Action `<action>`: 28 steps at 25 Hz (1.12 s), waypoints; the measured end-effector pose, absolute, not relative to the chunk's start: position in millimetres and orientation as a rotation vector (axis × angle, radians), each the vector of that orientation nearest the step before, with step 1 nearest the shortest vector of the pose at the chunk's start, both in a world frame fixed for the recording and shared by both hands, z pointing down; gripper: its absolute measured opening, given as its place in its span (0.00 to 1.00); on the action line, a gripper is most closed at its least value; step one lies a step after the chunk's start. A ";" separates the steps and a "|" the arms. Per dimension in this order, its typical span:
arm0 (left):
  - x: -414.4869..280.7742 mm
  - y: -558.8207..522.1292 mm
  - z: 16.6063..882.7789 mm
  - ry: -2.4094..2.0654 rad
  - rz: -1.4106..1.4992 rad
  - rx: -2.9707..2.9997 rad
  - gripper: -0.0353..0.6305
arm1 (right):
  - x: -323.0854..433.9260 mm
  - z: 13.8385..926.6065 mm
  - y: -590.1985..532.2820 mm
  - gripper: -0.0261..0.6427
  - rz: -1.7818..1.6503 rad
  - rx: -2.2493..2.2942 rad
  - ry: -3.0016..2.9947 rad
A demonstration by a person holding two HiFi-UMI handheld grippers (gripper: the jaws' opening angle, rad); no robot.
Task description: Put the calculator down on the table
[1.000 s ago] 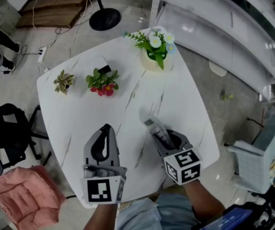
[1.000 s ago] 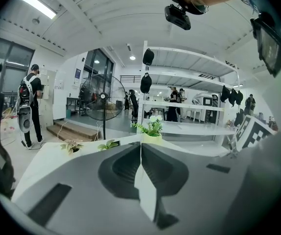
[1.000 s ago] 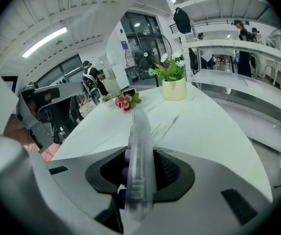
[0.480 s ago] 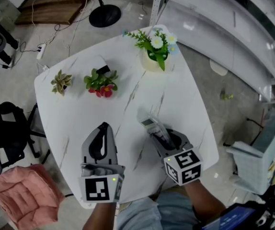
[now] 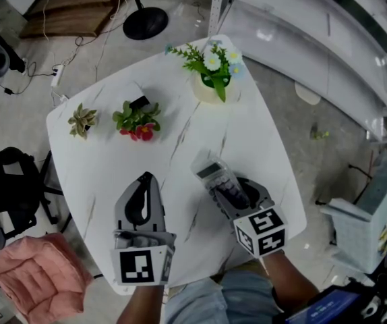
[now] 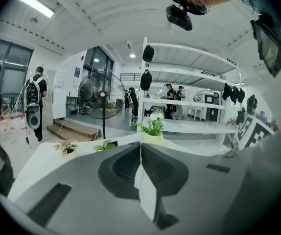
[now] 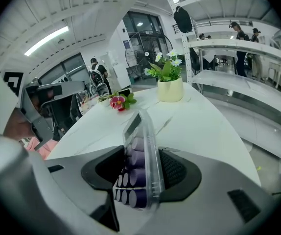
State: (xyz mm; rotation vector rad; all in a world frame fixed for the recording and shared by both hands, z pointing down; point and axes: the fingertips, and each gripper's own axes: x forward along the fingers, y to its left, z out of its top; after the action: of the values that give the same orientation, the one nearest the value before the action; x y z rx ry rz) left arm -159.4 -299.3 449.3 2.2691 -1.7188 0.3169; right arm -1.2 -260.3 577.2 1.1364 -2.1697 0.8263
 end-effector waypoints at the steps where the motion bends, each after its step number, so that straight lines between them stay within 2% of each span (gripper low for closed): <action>1: -158.0 -299.1 450.1 -1.715 0.321 2.265 0.07 | 0.6 578.0 -261.4 0.38 0.830 1.139 -2.170; 7: -152.3 -298.5 447.9 -1.718 0.328 2.263 0.07 | 10.1 586.1 -266.2 0.42 0.846 1.140 -2.161; 17: -150.0 -288.3 429.3 -1.751 0.325 2.287 0.07 | 7.7 570.2 -272.7 0.41 0.808 1.163 -2.224; 23: -158.4 -272.1 374.4 -1.829 0.235 2.334 0.07 | -12.0 480.0 -287.5 0.38 0.631 1.252 -2.423; 28: -170.7 -253.3 304.0 -1.926 0.111 2.412 0.07 | -37.2 376.0 -284.5 0.26 0.332 1.333 -2.601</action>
State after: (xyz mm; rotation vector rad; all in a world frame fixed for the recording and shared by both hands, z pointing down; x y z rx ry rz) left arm -170.7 -253.3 304.0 2.4117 -1.9261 0.1110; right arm -37.2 -284.5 376.0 1.3330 -2.6014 0.3323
